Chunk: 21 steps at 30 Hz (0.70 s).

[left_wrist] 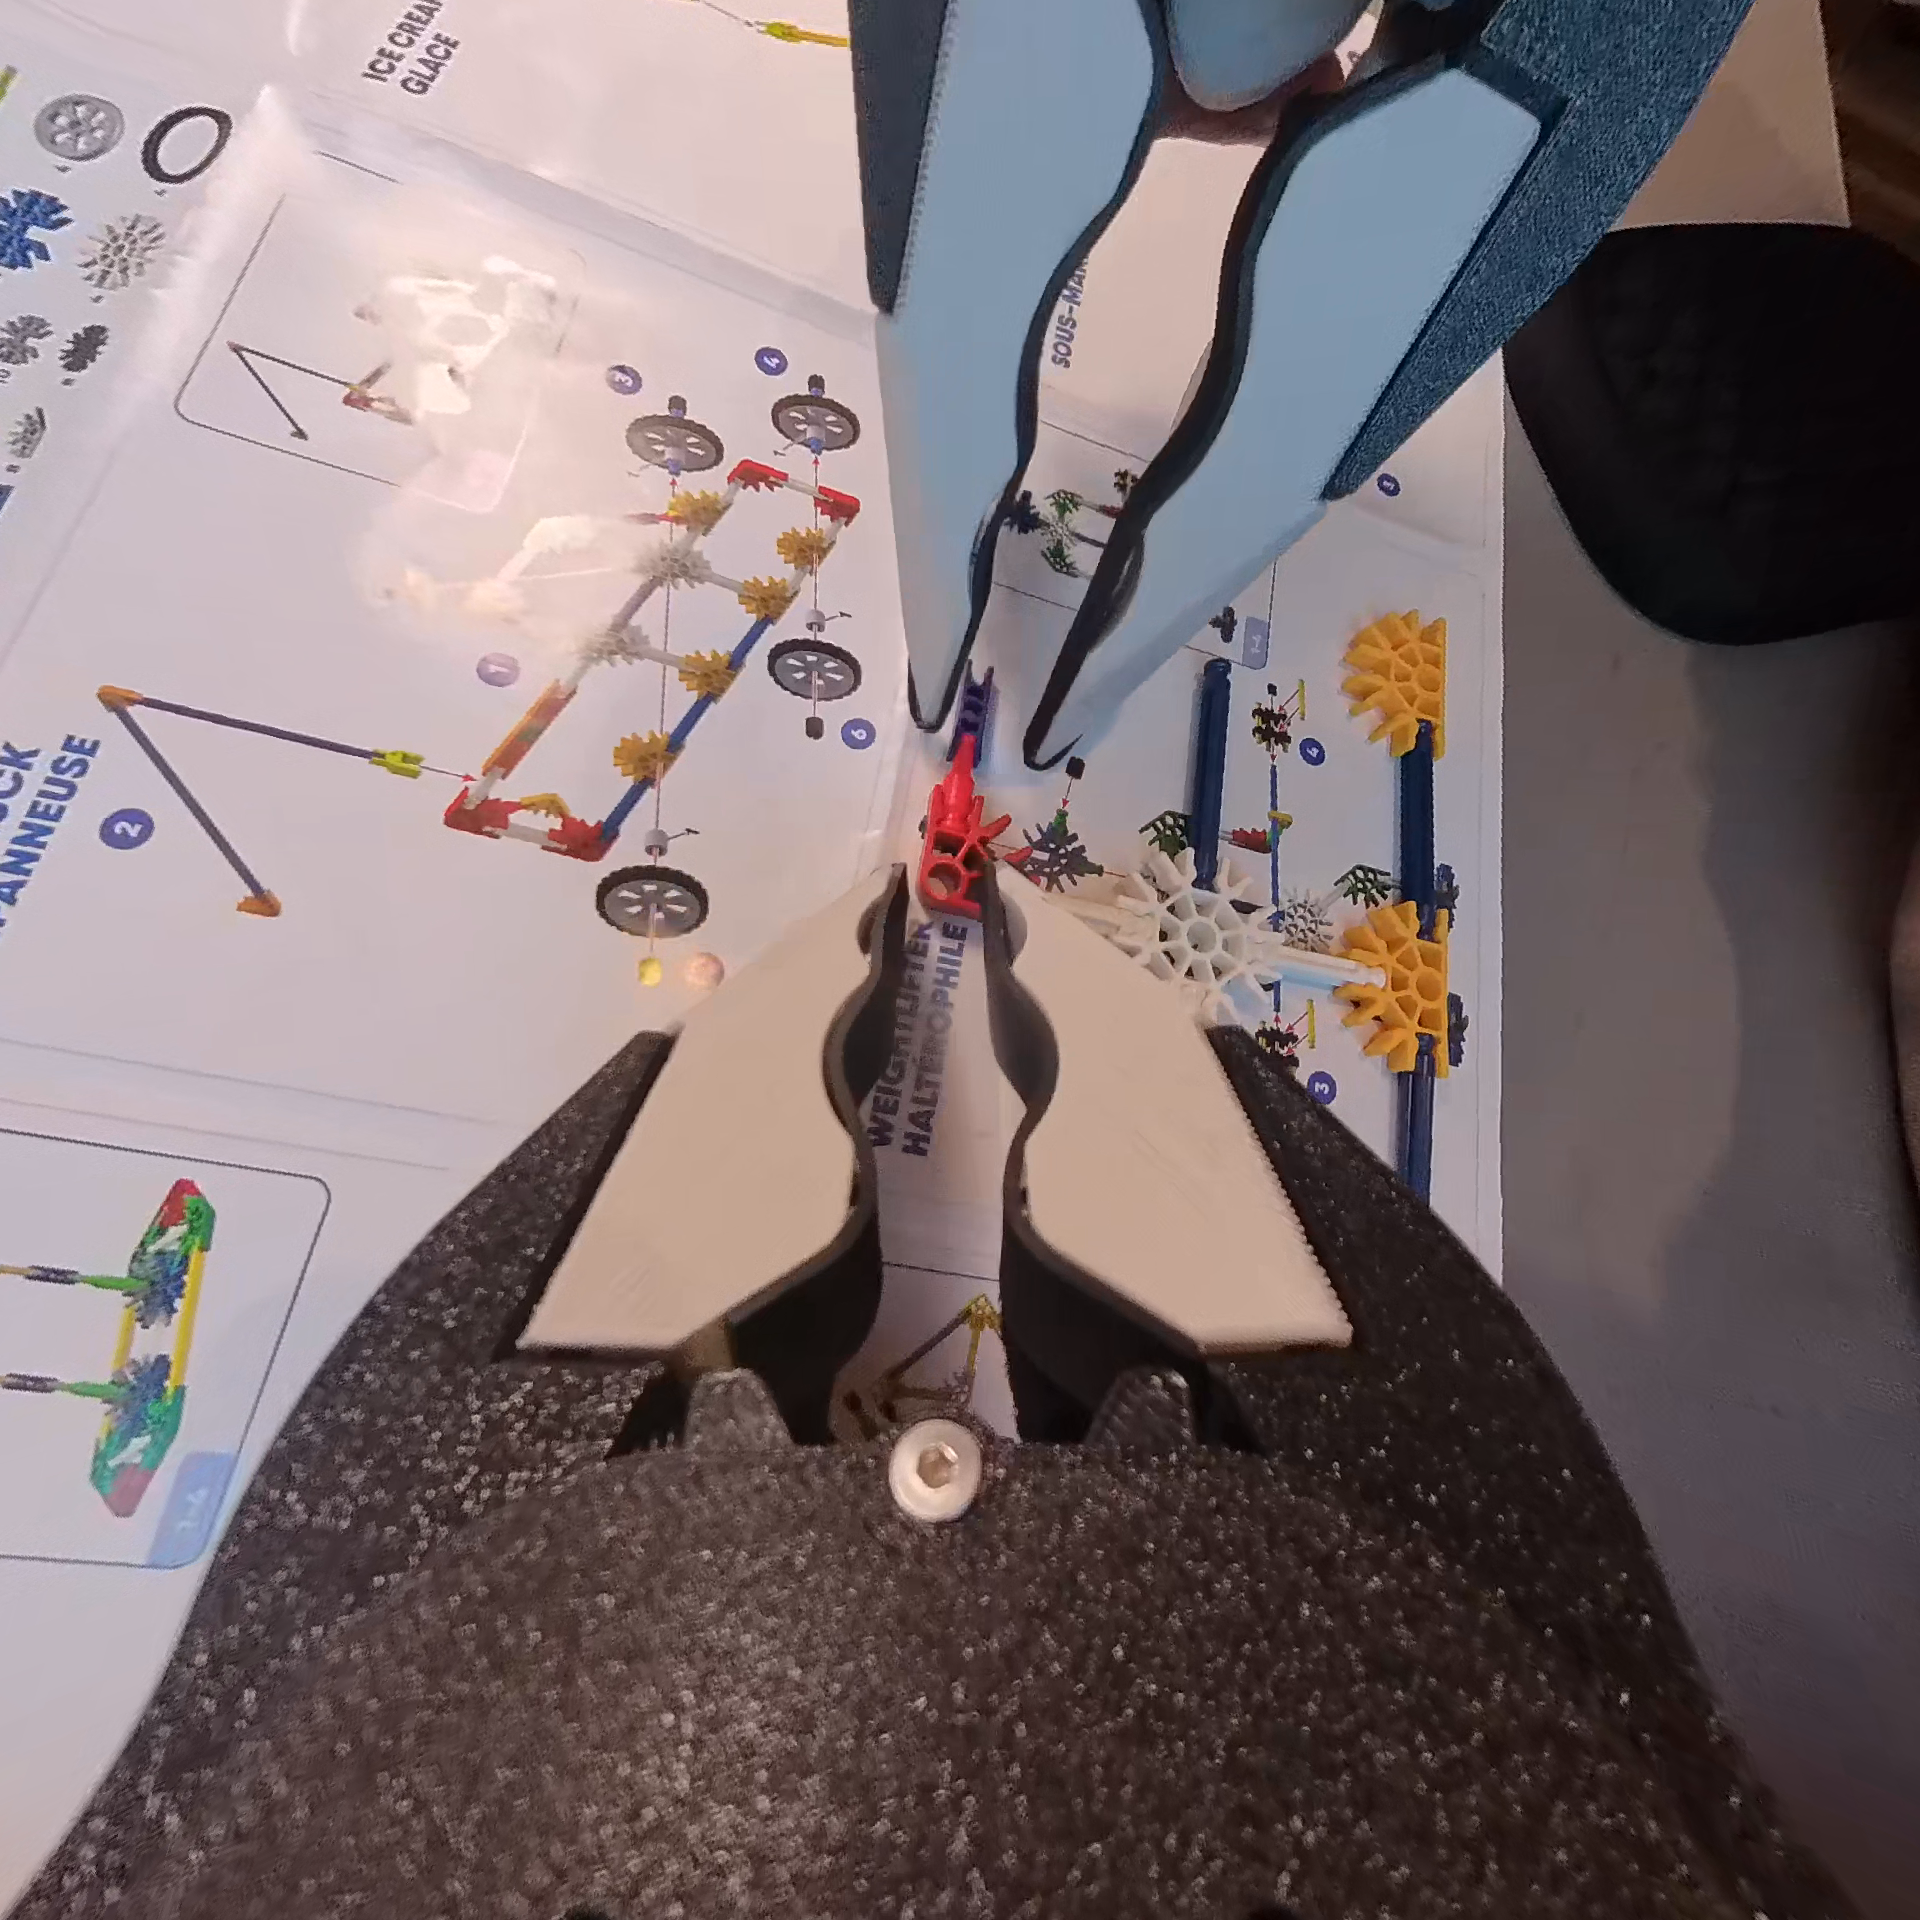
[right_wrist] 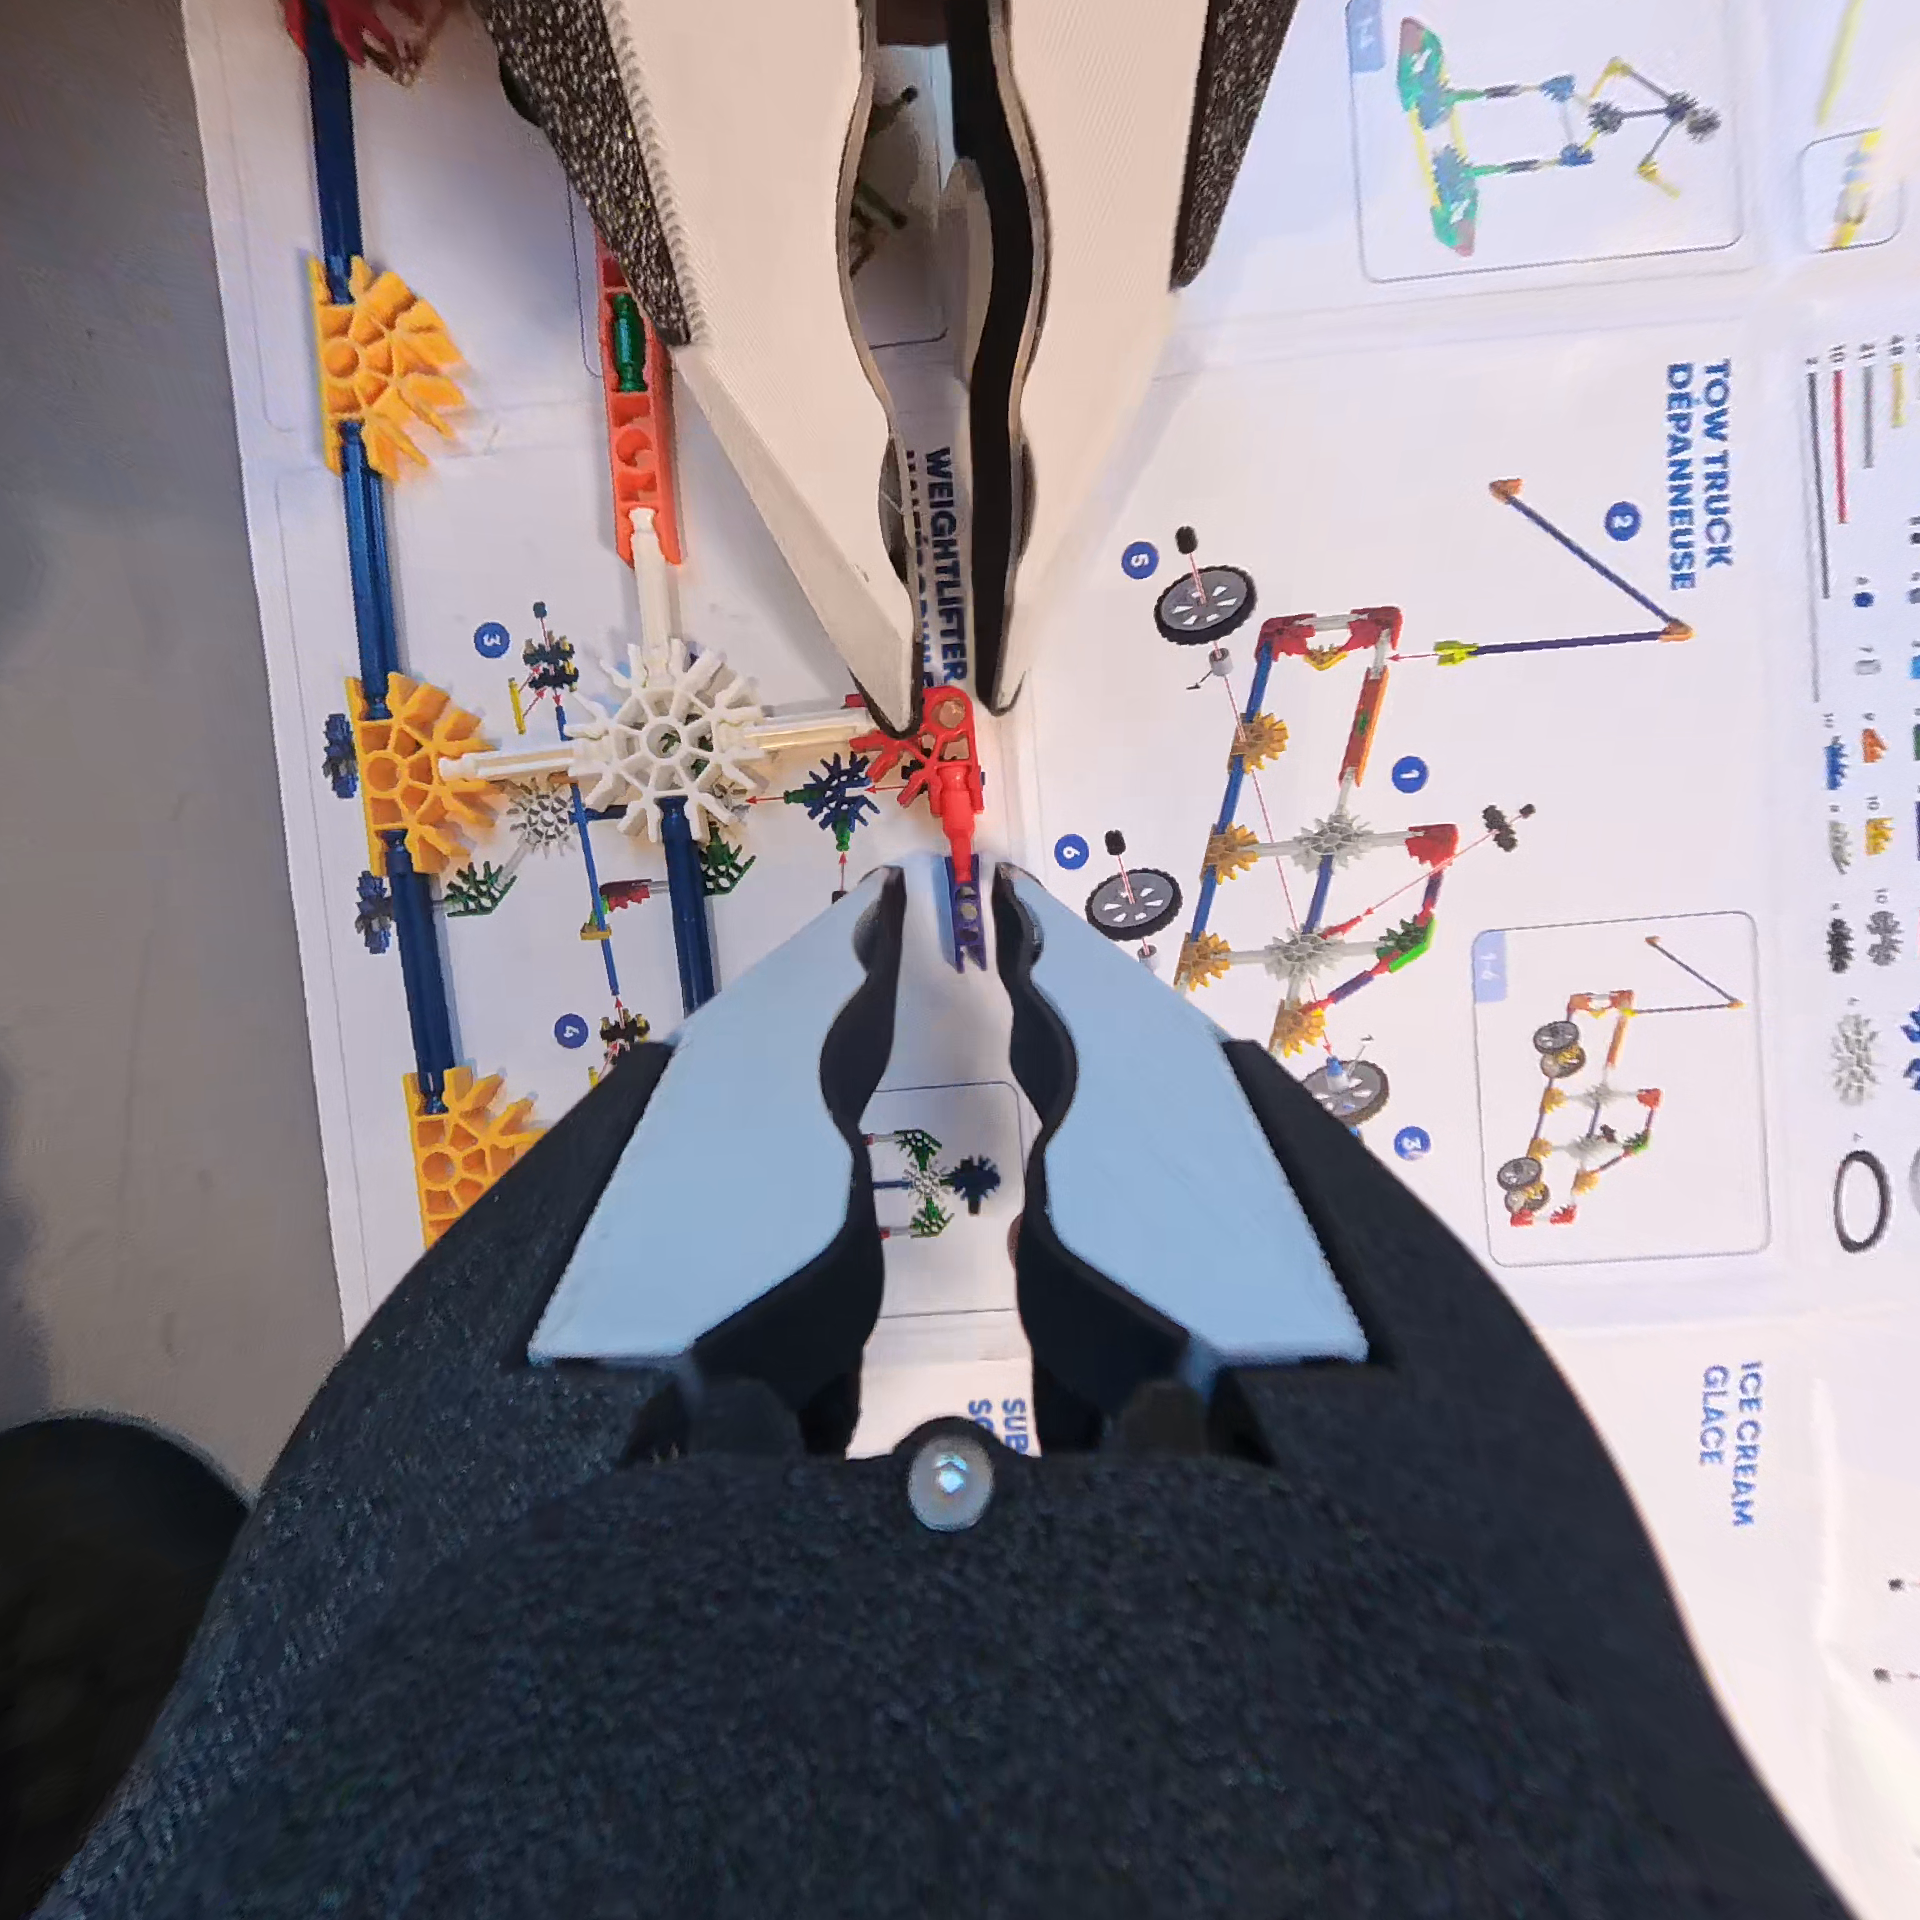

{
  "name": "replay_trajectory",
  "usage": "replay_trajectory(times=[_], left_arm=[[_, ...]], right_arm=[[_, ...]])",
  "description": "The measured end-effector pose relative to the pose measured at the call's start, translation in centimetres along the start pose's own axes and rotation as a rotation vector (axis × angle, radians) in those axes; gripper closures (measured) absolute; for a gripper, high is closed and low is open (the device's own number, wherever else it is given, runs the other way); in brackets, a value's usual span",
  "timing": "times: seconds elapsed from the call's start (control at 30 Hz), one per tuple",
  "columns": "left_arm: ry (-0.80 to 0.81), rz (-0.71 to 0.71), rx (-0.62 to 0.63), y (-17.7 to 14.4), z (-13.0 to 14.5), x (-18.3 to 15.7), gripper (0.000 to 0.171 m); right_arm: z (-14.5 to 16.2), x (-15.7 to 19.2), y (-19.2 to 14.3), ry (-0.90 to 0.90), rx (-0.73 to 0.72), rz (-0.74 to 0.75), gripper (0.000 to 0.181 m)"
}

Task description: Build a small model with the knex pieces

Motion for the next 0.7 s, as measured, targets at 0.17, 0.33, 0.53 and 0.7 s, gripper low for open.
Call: replay_trajectory(times=[0.17, 0.33, 0.53, 0.7], left_arm=[[0.006, 0.002, -0.002, 0.1, 0.0, 0.0, 0.164], [0.008, 0.001, -0.006, 0.1, 0.1, 0.0, 0.164], [0.02, -0.008, -0.017, 0.0, 0.1, -0.1, 0.164], [0.037, -0.019, -0.013, 0.0, 0.1, -0.1, 0.164]], right_arm=[[0.1, -0.4, 0.3, -0.027, -0.003, -0.045, 0.176], [0.1, -0.5, 0.3, -0.103, -0.002, -0.087, 0.176], [0.4, -0.4, -0.2, -0.075, -0.04, -0.047, 0.168], [0.0, -2.1, -2.8, 0.069, -0.218, 0.097, 0.164]])
Point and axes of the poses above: each gripper's, where its closed fingertips meet, y out along the fingers, z out of its underside, x = y × z across the jaws, the point moved 4 cm from there along -y, back along the fingers, and after that the axes turned 11 degrees about -x, right-handed, at the moved point
